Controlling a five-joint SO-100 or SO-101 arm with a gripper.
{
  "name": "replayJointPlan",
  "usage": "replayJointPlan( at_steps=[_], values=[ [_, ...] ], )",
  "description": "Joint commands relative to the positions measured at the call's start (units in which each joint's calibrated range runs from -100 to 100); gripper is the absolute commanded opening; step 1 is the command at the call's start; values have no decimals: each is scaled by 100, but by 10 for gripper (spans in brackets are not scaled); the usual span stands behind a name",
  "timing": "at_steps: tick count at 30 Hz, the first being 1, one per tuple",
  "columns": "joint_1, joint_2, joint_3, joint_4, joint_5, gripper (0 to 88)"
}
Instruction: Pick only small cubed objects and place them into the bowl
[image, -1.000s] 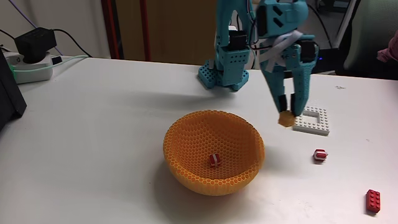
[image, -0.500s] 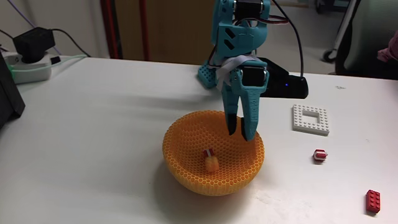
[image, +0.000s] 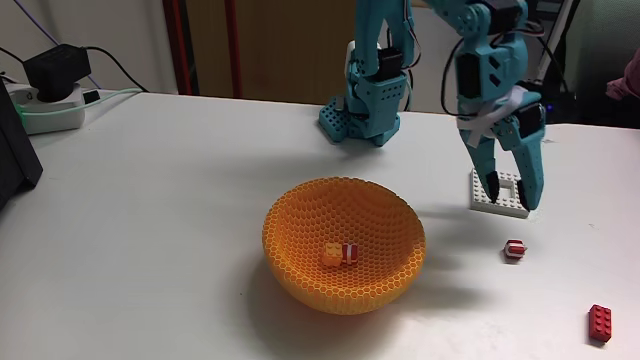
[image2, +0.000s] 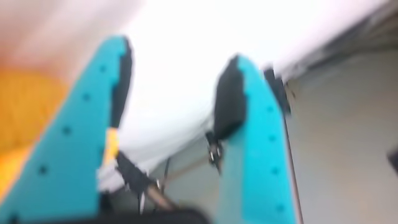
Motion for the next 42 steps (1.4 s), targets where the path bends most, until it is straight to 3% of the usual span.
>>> replayJointPlan(
  at_steps=[1,9,36,42],
  values=[
    [-367,914,-455,-342,-210,214],
    [-516,1994,-908,-507,-386,194],
    [-506,2581,-1245,-1098,-313,188],
    [-479,2789,-1245,-1211,-254,151]
  ],
)
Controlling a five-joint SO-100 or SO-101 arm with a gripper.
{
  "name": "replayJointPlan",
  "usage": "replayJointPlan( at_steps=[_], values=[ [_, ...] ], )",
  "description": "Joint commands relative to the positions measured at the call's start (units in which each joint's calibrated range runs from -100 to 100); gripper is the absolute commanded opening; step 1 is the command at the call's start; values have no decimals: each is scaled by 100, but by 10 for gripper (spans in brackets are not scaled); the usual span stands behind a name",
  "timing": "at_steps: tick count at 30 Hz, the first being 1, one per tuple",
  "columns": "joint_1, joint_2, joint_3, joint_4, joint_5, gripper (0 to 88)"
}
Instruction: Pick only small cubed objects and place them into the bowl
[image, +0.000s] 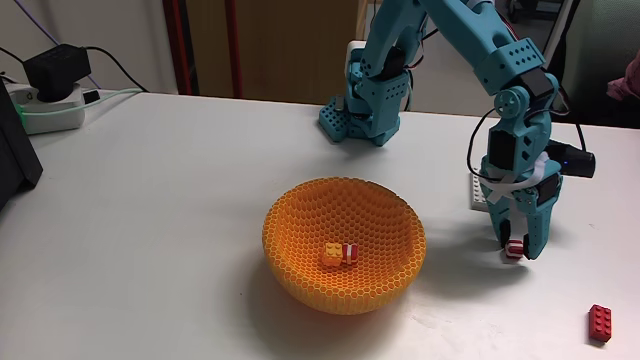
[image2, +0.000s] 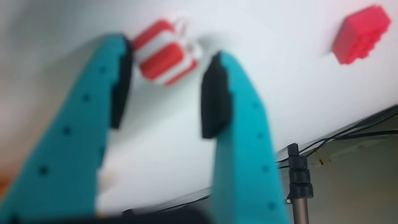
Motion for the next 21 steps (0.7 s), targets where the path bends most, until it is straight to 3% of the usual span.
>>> replayJointPlan(
  at_steps=[1,13,21],
  values=[
    [5,33,-260,-74,49,139],
    [135,-156,-240,21,171,3],
    [1002,-3073,-77,968,186,22]
  ],
)
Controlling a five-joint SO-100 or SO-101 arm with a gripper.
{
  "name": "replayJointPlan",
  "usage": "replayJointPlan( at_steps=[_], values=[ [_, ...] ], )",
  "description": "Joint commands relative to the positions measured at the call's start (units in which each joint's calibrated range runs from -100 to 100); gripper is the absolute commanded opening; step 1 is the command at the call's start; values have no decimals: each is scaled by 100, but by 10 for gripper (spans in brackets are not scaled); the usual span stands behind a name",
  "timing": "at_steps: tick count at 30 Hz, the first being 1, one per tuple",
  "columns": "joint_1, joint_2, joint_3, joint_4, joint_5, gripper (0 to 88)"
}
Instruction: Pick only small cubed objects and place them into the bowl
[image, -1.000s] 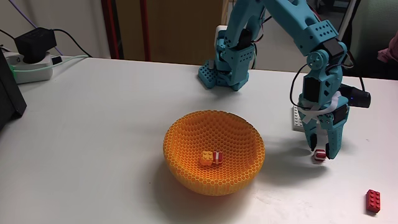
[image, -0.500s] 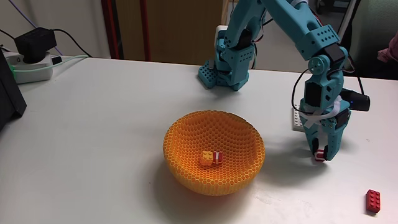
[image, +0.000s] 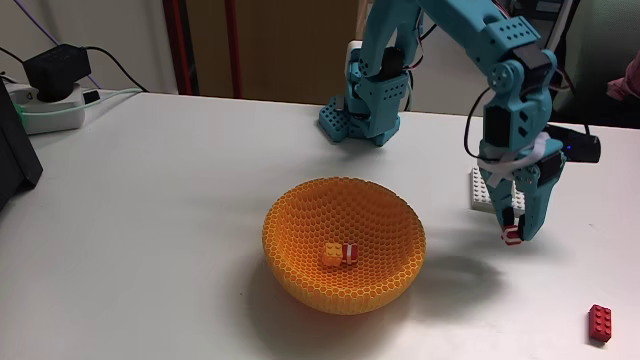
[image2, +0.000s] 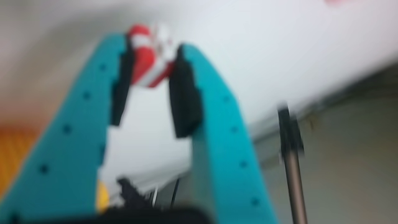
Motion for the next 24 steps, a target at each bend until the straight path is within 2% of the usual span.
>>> replayJointPlan(
  at_steps=[1,6,11,14,19,24],
  values=[
    [693,-1907,31,277,83,28],
    [2101,-2769,156,416,347,41],
    [3135,-2551,580,295,405,68],
    [3564,-2229,753,173,327,115],
    [3797,-1803,753,347,195,223],
    [3676,-1936,657,668,147,246]
  ],
)
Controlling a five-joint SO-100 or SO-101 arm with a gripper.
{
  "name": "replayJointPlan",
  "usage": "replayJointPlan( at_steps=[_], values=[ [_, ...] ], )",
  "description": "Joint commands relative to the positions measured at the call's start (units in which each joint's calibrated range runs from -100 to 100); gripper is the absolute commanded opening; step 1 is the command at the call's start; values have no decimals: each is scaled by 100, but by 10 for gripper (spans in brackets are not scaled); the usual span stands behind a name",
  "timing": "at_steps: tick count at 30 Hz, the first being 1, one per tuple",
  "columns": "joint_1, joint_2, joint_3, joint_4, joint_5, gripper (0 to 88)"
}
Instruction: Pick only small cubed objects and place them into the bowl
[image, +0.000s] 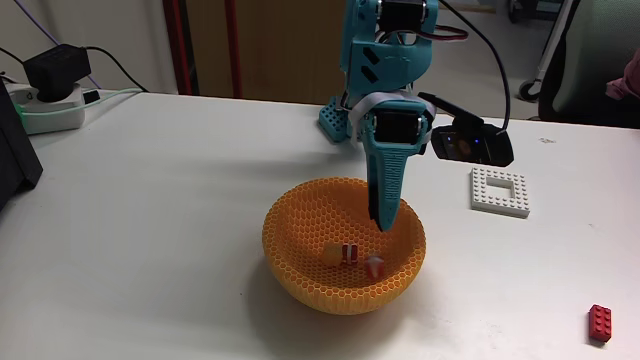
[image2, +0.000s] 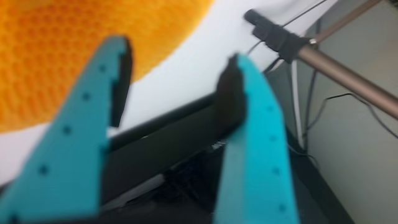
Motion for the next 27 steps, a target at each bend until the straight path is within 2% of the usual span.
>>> replayJointPlan(
  at_steps=[1,5,9,14,19,27],
  values=[
    [-143,-164,-160,166,-68,251],
    [-199,-316,-112,183,-63,218],
    [-348,-1216,485,1,0,0],
    [-562,-2863,1737,-78,-68,0],
    [-301,-4663,3470,-555,39,0],
    [-152,-7030,4587,174,24,0]
  ],
)
